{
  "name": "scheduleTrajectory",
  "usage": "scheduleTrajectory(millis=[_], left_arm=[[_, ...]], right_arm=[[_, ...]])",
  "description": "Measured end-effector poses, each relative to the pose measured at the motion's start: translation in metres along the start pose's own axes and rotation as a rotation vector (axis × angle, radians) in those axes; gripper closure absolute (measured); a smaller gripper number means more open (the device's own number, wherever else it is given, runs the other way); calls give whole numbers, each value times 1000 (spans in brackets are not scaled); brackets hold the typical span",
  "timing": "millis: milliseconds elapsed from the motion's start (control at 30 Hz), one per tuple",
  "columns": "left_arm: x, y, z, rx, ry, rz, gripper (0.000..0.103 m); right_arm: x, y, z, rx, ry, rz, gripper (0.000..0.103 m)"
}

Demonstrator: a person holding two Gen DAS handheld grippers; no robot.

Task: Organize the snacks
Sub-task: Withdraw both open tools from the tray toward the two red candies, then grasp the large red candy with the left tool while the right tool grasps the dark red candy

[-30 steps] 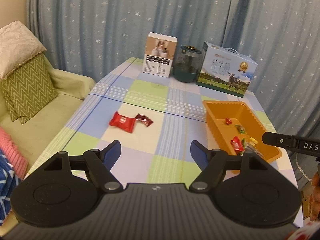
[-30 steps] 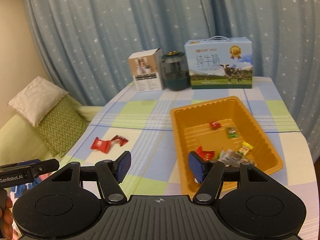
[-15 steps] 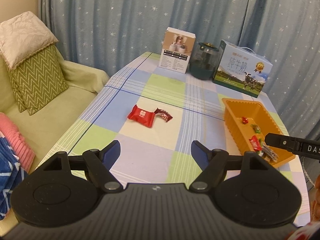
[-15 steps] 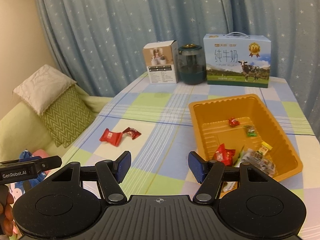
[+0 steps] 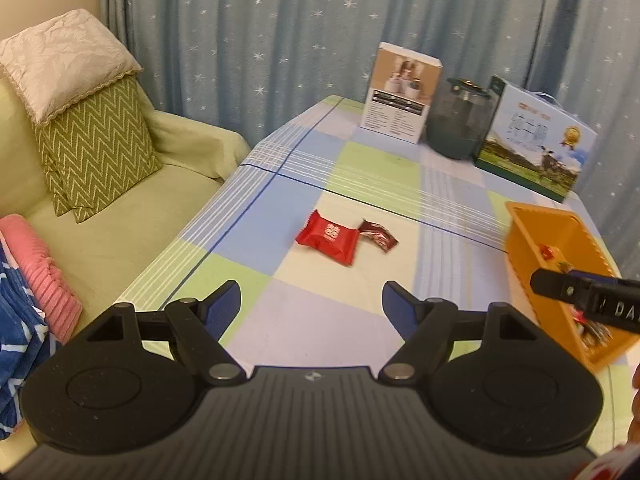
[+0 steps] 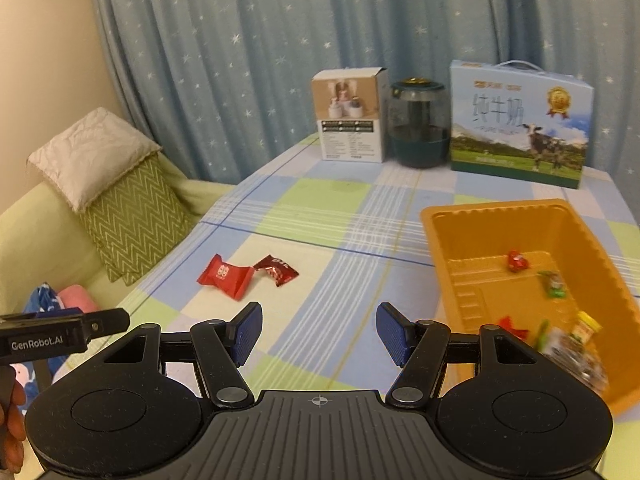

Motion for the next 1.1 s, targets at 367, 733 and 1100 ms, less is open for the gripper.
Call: scheduleTrajectory(millis=[367,733,1100], left_arm=[[-17,61,-7,-16,-4,5,22],[-33,97,-10,-56,55,32,20],[-32,117,-12,-54,88,12,20]], right_arm=[[-7,74,3,-34,-37,-41,40],[-20,136,4,-78,-128,-73,40],[-30,179,-17,-113,-258,-40,40]])
Point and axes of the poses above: each gripper's, at about its wrist camera, not at the fingertips, and y roughly the way its jaws point, z to its right, x to its underside, the point moved 2 cm from there along y, roughly the way its jaws point, and after that the axes turned 6 degrees about -z, right-handed, at the moved point
